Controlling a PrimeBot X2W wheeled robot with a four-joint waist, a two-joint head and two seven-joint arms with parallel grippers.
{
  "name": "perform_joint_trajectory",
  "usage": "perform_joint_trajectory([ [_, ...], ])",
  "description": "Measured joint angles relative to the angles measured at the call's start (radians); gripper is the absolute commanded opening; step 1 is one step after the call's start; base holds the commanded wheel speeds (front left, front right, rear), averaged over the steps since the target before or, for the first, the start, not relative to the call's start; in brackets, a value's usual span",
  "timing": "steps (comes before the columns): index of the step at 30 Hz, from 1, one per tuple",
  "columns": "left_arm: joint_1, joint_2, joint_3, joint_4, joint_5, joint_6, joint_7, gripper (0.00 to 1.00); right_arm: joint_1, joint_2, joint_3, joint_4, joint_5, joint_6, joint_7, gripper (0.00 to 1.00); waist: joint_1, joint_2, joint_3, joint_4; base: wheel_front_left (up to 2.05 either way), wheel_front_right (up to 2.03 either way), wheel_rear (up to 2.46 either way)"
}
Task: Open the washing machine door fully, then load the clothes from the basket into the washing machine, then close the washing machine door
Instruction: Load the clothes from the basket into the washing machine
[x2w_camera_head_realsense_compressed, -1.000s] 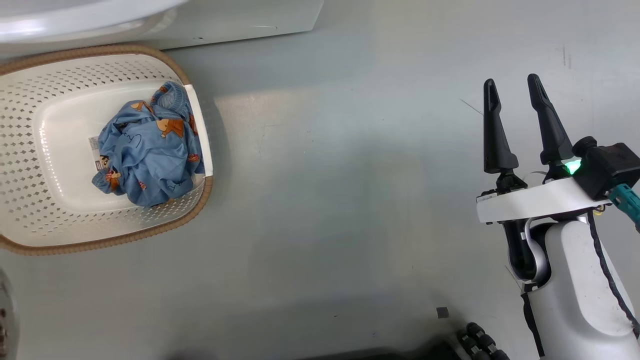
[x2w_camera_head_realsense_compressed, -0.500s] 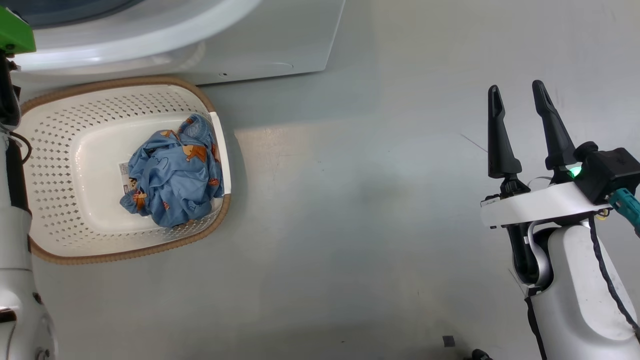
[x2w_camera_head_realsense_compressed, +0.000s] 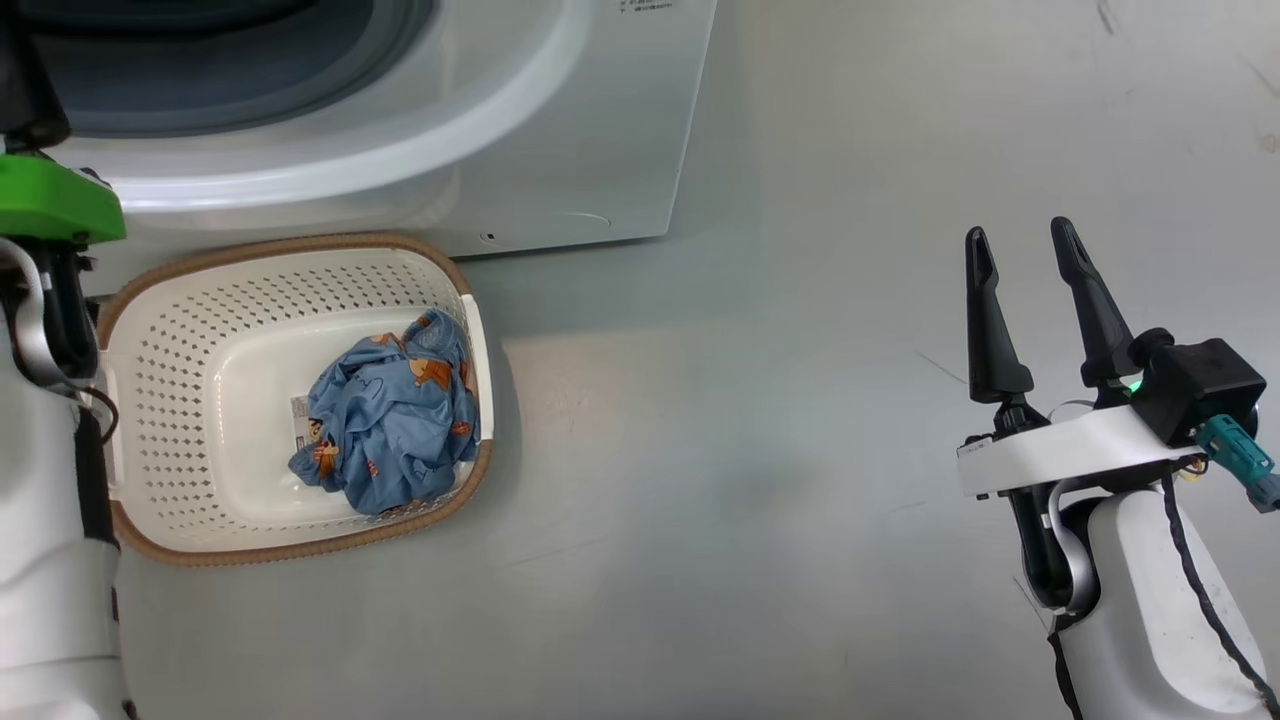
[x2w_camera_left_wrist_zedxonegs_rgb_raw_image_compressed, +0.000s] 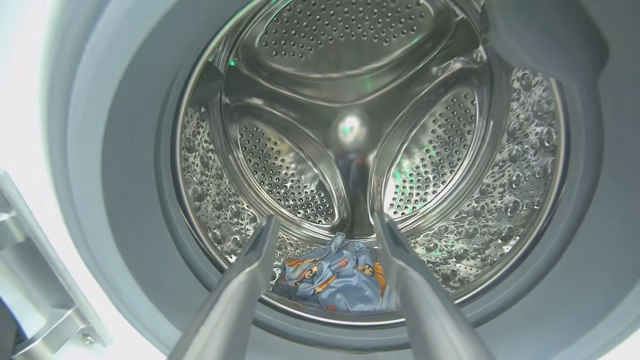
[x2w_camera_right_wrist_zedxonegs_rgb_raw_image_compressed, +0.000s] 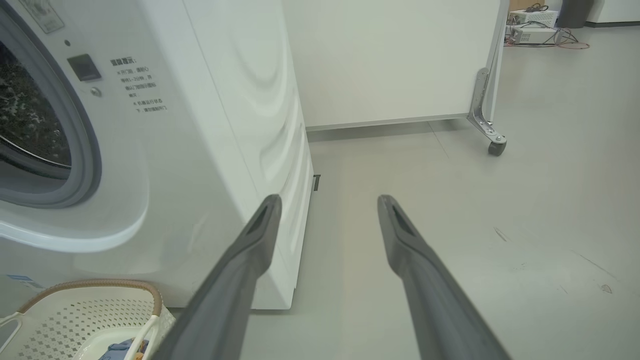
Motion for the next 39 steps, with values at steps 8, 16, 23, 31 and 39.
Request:
perform_joint_trajectory([
  [8, 0.148, -0.012, 0.031, -0.083, 0.001, 0.011, 0.000, 1.00, 0.018, 0.000, 0.011, 0.004, -0.001, 0.001, 0.000, 1.00, 0.0000, 0.0000, -0.075, 0.006, 0.00, 0.00, 0.00],
  [16, 0.259, -0.071, 0.049, -0.186, 0.000, 0.012, 0.000, 1.00, 0.058, 0.000, 0.010, 0.006, -0.001, 0.001, 0.000, 1.00, 0.0000, 0.0000, -0.133, 0.009, 0.00, 0.00, 0.00],
  [23, 0.394, -0.076, 0.057, -0.242, 0.030, 0.021, 0.000, 1.00, 0.065, 0.001, 0.015, 0.008, -0.002, 0.001, 0.000, 1.00, 0.0000, 0.0000, -0.180, 0.008, 0.00, 0.00, 0.00],
  [31, 0.509, -0.099, 0.054, -0.290, 0.051, 0.021, 0.000, 1.00, 0.097, 0.000, 0.016, 0.013, -0.009, 0.002, 0.000, 1.00, 0.0000, 0.0000, -0.241, 0.002, 0.00, 0.00, 0.00],
  [39, 0.595, -0.124, 0.032, -0.321, 0.058, 0.021, 0.000, 1.00, 0.128, -0.007, 0.010, 0.014, -0.018, 0.004, 0.000, 1.00, -0.0001, 0.0000, -0.290, 0.002, 0.00, 0.00, 0.00],
])
